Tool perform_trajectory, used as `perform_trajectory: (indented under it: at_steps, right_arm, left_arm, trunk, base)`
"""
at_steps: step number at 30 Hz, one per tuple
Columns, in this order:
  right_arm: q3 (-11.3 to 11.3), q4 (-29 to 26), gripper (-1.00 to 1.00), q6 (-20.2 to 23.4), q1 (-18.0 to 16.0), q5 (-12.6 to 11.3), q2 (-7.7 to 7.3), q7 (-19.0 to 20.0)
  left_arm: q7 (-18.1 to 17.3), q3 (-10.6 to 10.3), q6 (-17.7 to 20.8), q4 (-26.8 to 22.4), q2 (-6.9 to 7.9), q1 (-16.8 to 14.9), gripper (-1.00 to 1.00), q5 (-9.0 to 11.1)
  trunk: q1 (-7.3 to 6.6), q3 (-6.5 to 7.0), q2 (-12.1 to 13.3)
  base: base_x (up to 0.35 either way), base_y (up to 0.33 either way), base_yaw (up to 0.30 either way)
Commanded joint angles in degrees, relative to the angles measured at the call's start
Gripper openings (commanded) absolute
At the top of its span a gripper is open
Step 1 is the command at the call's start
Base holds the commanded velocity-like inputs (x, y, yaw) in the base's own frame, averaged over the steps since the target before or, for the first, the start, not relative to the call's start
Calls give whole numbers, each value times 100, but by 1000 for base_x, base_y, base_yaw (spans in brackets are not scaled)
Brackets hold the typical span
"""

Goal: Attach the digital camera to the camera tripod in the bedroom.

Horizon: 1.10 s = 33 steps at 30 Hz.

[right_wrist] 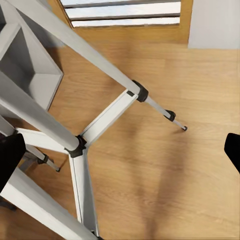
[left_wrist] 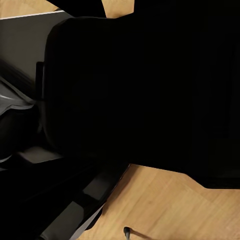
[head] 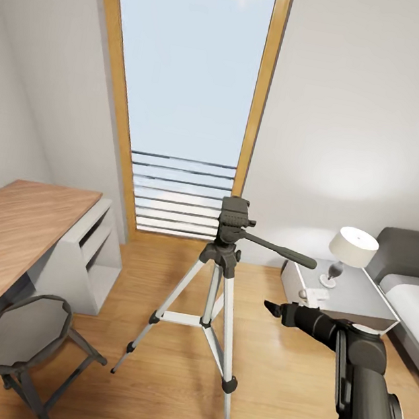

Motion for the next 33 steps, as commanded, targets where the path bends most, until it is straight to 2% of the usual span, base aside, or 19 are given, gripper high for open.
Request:
perform_trajectory:
  at_steps: [1,12,21,28,29,33]
  right_arm:
    - [-15,0,100,6,-8,57,15,51]
    - [-20,64,100,30,-8,93,1,84]
    - [-11,159,100,36,-8,193,-3,90]
    - [45,162,100,17,-8,165,16,114]
    - [64,162,100,12,-8,160,21,122]
    - [437,162,100,-16,-8,132,41,482]
  left_arm:
    - [-29,1,-14,8,1,-5,-100,48]
    - [-30,1,-18,8,1,-5,-100,48]
    - [-33,1,-19,8,1,-5,-100,48]
    - [-37,1,-15,8,1,-5,-100,48]
    - [-37,1,-15,8,1,-5,-100,48]
    - [-36,1,-15,8,1,-5,-100,48]
  trunk:
    - [3,-11,-11]
    - [3,-11,-11]
    - [3,-11,-11]
    - [3,-11,-11]
    - [3,-11,-11]
    - [3,-11,-11]
  base:
    - [0,0,0]
    - [0,0,-8]
    - [0,0,-222]
    - [0,0,-43]
    - [0,0,-10]
    - [0,0,-4]
